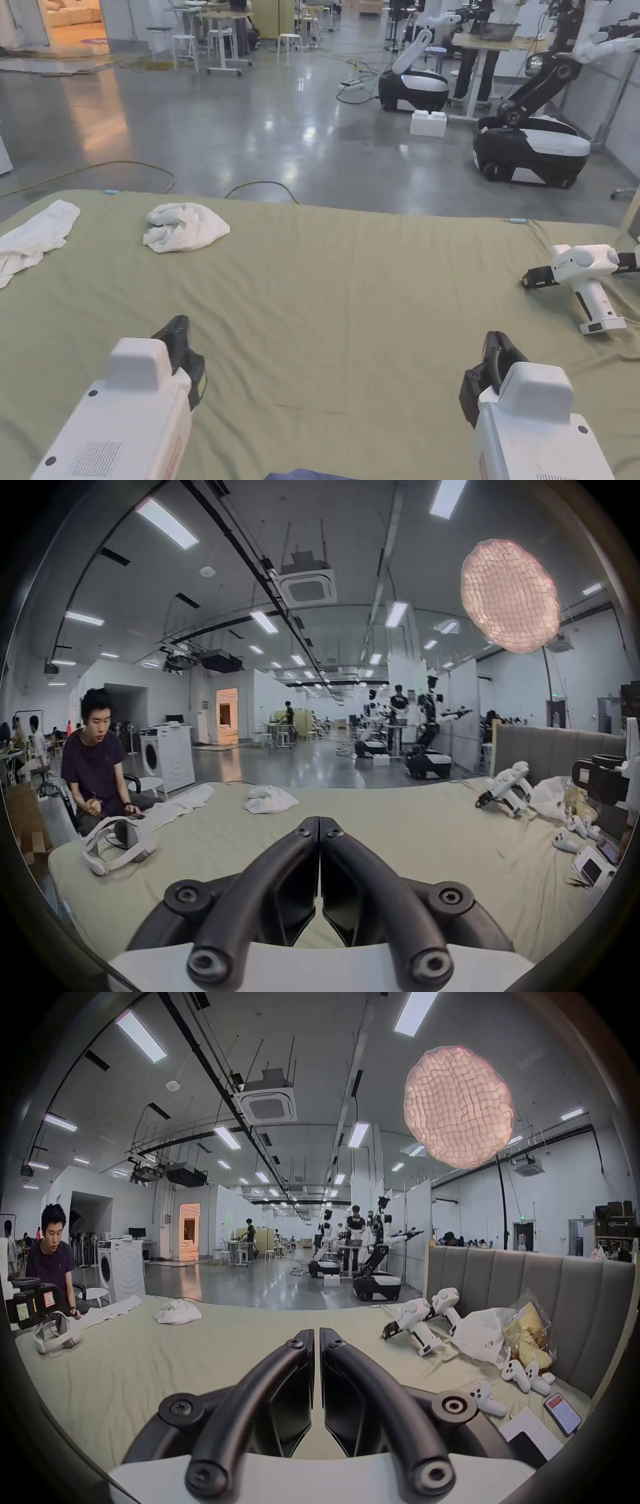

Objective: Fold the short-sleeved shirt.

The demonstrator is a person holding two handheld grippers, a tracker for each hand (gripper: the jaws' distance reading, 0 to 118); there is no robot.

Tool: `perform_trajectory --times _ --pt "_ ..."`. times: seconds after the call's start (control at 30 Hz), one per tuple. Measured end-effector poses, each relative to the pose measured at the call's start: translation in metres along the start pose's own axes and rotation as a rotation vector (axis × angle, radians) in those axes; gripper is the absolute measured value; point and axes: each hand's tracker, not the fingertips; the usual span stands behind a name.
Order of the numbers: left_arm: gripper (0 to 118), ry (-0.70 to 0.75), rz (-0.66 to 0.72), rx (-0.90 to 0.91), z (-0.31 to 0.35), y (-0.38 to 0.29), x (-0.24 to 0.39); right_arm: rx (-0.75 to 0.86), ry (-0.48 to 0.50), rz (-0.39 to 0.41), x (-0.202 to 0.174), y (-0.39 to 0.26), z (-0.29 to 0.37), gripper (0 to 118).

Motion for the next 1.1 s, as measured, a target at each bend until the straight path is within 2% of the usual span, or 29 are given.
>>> perform_trajectory --times 0.27,0.5,0.67,0.77,0.87,0.97,1.07,1.1 --pt "1 0.034 -0.005 -0.043 0.006 -0.012 -0.016 -0.046 0.028 0.030 -0.004 -0.011 0.014 2" --pt "1 0.002 0.044 -0.187 0.014 -0.041 -0.029 -0.352 0.199 0.061 -0.041 -0.093 0.052 2" --pt "1 -0.015 0.061 -0.273 0.023 -0.064 -0.034 -0.450 0.309 0.113 -0.069 -0.144 0.058 2" --pt "1 -0.025 0.087 -0.311 0.030 -0.075 -0.038 -0.475 0.290 0.109 -0.075 -0.162 0.051 2" --pt "1 -0.064 0.136 -0.379 0.032 -0.086 -0.043 -0.536 0.213 0.111 -0.070 -0.184 0.039 2" --pt "3 -0.139 0.210 -0.488 0.026 -0.096 -0.050 -0.580 0.189 0.055 -0.059 -0.197 0.035 2" --pt "24 -0.271 0.339 -0.622 0.011 -0.106 -0.060 -0.584 0.180 0.031 -0.055 -0.196 0.035 2" --pt "40 -0.318 0.371 -0.664 0.005 -0.110 -0.062 -0.586 0.183 0.035 -0.056 -0.195 0.035 2"
